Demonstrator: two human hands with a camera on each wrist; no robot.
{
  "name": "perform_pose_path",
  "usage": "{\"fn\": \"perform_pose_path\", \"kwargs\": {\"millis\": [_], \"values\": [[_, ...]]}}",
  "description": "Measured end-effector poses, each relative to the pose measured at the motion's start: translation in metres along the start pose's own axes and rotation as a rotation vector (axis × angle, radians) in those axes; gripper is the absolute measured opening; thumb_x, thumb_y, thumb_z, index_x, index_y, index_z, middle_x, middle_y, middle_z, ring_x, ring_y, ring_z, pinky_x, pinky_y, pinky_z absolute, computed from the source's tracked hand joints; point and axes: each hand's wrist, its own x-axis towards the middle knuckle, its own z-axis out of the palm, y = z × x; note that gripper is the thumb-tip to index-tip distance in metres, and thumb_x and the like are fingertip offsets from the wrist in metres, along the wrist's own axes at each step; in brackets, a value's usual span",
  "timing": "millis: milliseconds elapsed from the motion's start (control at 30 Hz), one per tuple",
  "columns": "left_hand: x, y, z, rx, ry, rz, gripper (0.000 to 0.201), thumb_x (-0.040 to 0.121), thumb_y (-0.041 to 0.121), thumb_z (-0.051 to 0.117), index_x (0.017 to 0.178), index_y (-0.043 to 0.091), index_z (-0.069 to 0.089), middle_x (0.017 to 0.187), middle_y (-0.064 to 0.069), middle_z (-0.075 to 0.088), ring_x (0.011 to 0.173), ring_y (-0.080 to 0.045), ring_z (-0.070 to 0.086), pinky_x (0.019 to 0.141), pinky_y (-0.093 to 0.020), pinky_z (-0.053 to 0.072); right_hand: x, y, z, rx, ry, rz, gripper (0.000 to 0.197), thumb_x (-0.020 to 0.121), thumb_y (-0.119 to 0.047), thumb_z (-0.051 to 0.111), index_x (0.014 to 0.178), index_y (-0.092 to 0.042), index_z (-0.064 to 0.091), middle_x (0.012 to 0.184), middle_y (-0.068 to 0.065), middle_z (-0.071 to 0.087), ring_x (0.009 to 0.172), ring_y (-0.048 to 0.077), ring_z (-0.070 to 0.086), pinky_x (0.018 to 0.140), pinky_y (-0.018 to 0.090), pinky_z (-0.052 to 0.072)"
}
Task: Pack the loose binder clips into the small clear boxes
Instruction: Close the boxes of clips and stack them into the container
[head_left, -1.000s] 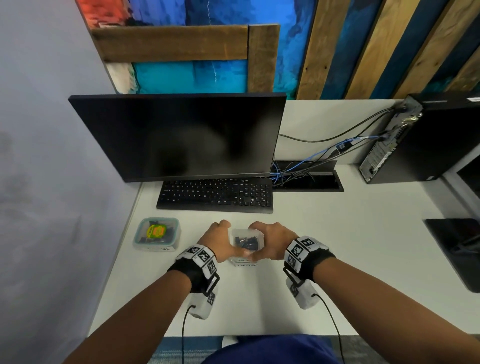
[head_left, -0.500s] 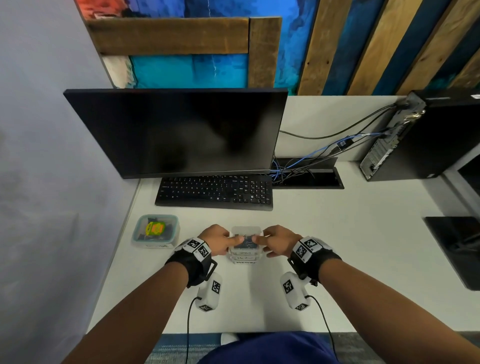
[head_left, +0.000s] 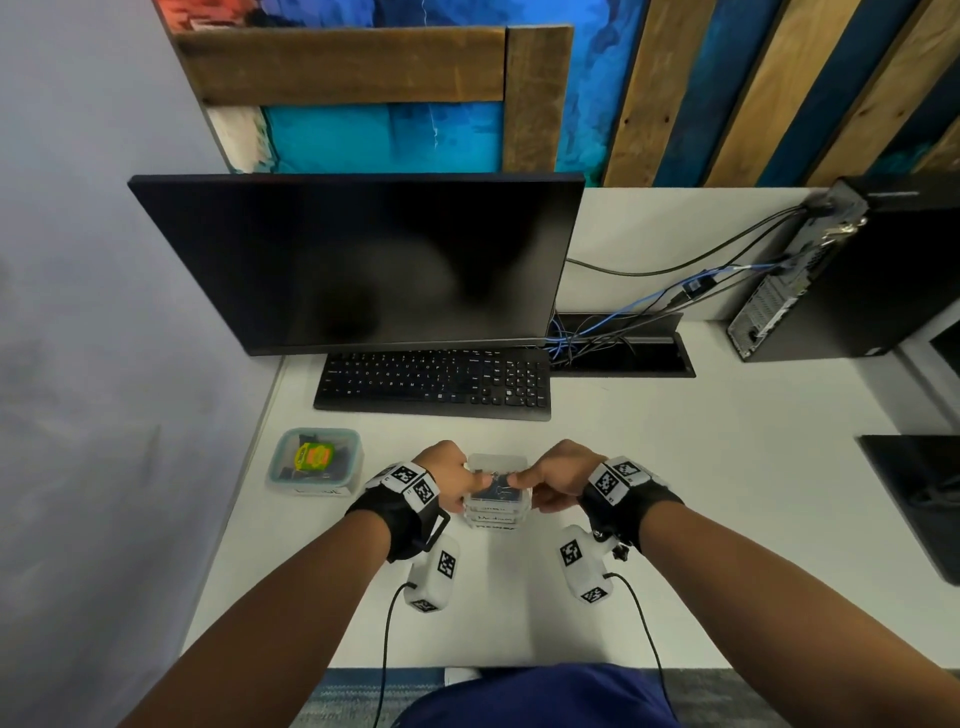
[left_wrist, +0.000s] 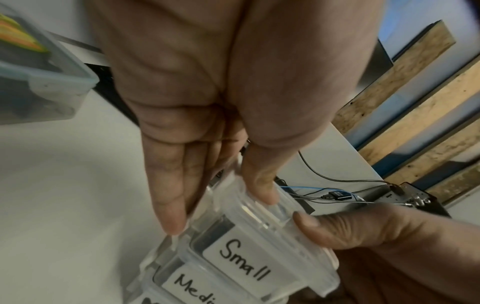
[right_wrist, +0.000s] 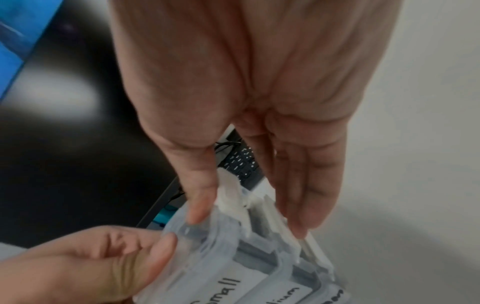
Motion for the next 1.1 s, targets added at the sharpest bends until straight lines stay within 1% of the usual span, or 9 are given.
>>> {"fn": "perform_pose_path", "kwargs": {"millis": [100,267,433,567,733,867,933,1033,1100], "values": [[0.001,0.001,-0.001,0.026,-0.019,-0.002,0.033,0.087,0.040,0.065,0.098,0.009,0.068,0.097,-0.009,0.072,0.090,-0.024,0.069,0.086,-0.040,0.058,-0.003,-0.008,-0.001,-0.007,0.019,0.004,0.025,0.076,-0.015,0.084,0.090,0.002,0.073,0.088,0.015,0.076,0.080,0.026,0.073,0.072,0.034,0.062],[0.002,0.001,0.002,0.010,0.016,0.017,0.032,0.088,0.039,0.066,0.103,0.011,0.067,0.097,-0.008,0.071,0.089,-0.025,0.069,0.084,-0.041,0.059,-0.006,-0.010,0.002,0.035,0.037,0.012,0.025,0.076,-0.010,0.084,0.091,0.005,0.072,0.093,0.018,0.075,0.079,0.026,0.071,0.074,0.036,0.062],[-0.008,-0.002,0.006,0.134,0.081,0.060,0.031,0.093,0.039,0.057,0.114,0.017,0.059,0.110,-0.008,0.067,0.097,-0.027,0.066,0.084,-0.038,0.056,-0.006,0.001,0.007,-0.036,0.010,-0.028,0.030,0.082,-0.026,0.079,0.100,-0.004,0.069,0.093,0.012,0.075,0.079,0.021,0.074,0.068,0.031,0.061],[-0.021,-0.017,0.005,0.177,0.186,0.085,0.045,0.096,0.035,0.052,0.139,0.028,0.039,0.128,-0.007,0.056,0.109,-0.025,0.057,0.094,-0.036,0.048,0.000,-0.003,0.024,-0.161,-0.061,-0.078,0.039,0.088,-0.034,0.071,0.115,-0.008,0.061,0.101,0.010,0.071,0.083,0.018,0.072,0.066,0.028,0.059],[-0.038,-0.052,-0.016,0.186,0.339,0.048,0.040,0.094,0.029,0.054,0.133,0.031,0.045,0.125,-0.007,0.052,0.110,-0.027,0.055,0.095,-0.037,0.048,0.005,-0.027,0.060,-0.231,-0.190,-0.120,0.030,0.090,-0.022,0.062,0.118,-0.011,0.058,0.098,0.007,0.068,0.084,0.020,0.070,0.085,0.037,0.060],[-0.055,-0.091,-0.038,0.102,0.407,-0.059,0.042,0.093,0.029,0.058,0.133,0.020,0.047,0.127,-0.008,0.056,0.110,-0.025,0.057,0.090,-0.031,0.047,0.007,-0.045,0.101,-0.337,-0.240,-0.178,0.033,0.091,-0.034,0.063,0.119,-0.021,0.053,0.106,0.006,0.071,0.076,0.019,0.071,0.069,0.032,0.060],[-0.064,-0.108,-0.046,0.099,0.429,-0.122,0.043,0.094,0.032,0.057,0.134,0.019,0.046,0.128,-0.009,0.057,0.114,-0.027,0.057,0.089,-0.030,0.043,0.008,-0.054,0.120,-0.350,-0.267,-0.212,0.027,0.094,-0.036,0.061,0.116,-0.023,0.053,0.108,0.004,0.069,0.068,0.017,0.068,0.058,0.026,0.054],[-0.079,-0.130,-0.057,0.046,0.455,-0.213,0.043,0.093,0.033,0.058,0.133,0.020,0.047,0.129,-0.010,0.058,0.116,-0.029,0.056,0.092,-0.032,0.043,0.012,-0.067,0.146,-0.448,-0.255,-0.313,0.031,0.092,-0.041,0.061,0.117,-0.023,0.061,0.103,0.000,0.072,0.065,0.012,0.067,0.060,0.029,0.053],[-0.085,-0.143,-0.062,-0.008,0.471,-0.240,0.041,0.091,0.031,0.061,0.129,0.022,0.049,0.125,-0.009,0.060,0.110,-0.028,0.058,0.090,-0.031,0.045,0.012,-0.075,0.158,-0.492,-0.234,-0.368,0.034,0.088,-0.041,0.065,0.118,-0.025,0.063,0.104,0.000,0.073,0.069,0.014,0.069,0.056,0.026,0.053]]}}
